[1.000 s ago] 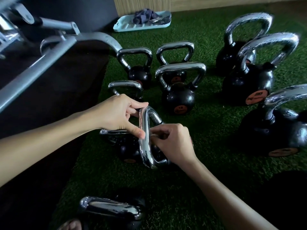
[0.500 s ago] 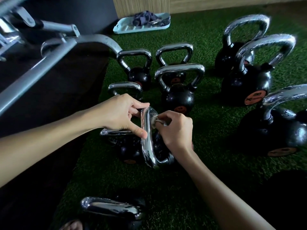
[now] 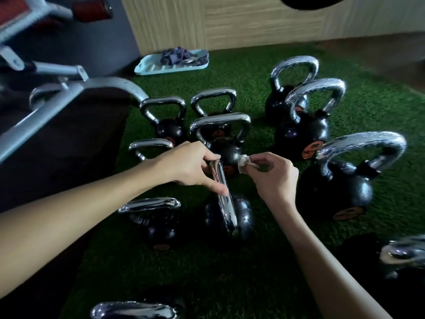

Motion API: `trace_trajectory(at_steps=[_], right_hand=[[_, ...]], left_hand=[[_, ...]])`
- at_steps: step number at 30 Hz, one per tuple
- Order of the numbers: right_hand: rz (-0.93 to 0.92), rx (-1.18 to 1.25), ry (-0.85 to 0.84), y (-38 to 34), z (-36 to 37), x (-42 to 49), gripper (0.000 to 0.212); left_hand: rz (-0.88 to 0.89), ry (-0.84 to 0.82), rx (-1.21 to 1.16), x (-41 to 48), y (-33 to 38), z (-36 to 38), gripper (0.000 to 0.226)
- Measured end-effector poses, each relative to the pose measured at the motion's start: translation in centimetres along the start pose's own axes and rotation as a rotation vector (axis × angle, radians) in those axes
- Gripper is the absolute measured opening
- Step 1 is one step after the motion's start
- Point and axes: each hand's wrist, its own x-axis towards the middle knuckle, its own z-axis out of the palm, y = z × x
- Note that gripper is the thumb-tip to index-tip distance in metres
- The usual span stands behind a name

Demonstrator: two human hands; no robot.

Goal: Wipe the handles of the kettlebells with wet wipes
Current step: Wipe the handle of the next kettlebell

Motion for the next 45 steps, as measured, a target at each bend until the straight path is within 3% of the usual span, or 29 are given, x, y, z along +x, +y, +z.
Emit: trace_trajectory(at_steps=[3, 7, 11, 17, 27, 32, 36, 40, 45], right_hand=[[0.026, -0.004, 0.035, 0.4, -1.7, -0.2, 0.017], [0.038, 0.011, 0.045, 0.7, -2.8, -0.8, 0.018], [0.041, -0.003, 0.041, 0.3, -3.2, -1.0, 0.018], [0.004, 0.086, -0.077, -1.5, -4.3, -4.8, 0.023], [0.033, -0.001, -0.073, -0.9, -3.7, -3.8, 0.020], [0.044, -0.022, -0.078, -1.0, -3.7, -2.6, 0.021], [0.045, -0.030, -0.049, -1.0, -4.0, -1.7, 0.021], [0.053, -0.019, -0.028, -1.0, -4.1, -0.9, 0.021], [0.046, 0.000, -0.030, -1.0, -3.6, -0.2, 0.021]], left_hand=[[0.120, -0.015, 0.127, 0.9, 1.1, -0.6, 0.113], [0.369, -0.051, 0.306, 1.4, -0.2, -3.6, 0.076], [0.565, -0.064, 0.314, 2.4, -0.3, -4.3, 0.070], [0.637, -0.055, 0.201, 5.0, -1.4, -3.1, 0.048], [0.770, 0.187, 0.064, 3.9, -3.8, -0.4, 0.047], [0.656, 0.285, 0.124, 2.8, -4.3, 0.4, 0.052], [0.367, 0.574, 0.251, -0.2, -4.4, 1.9, 0.068], [0.119, 0.597, 0.305, -2.5, -3.1, 3.0, 0.085], [0.000, 0.633, 0.348, -4.3, -1.8, 4.1, 0.092]])
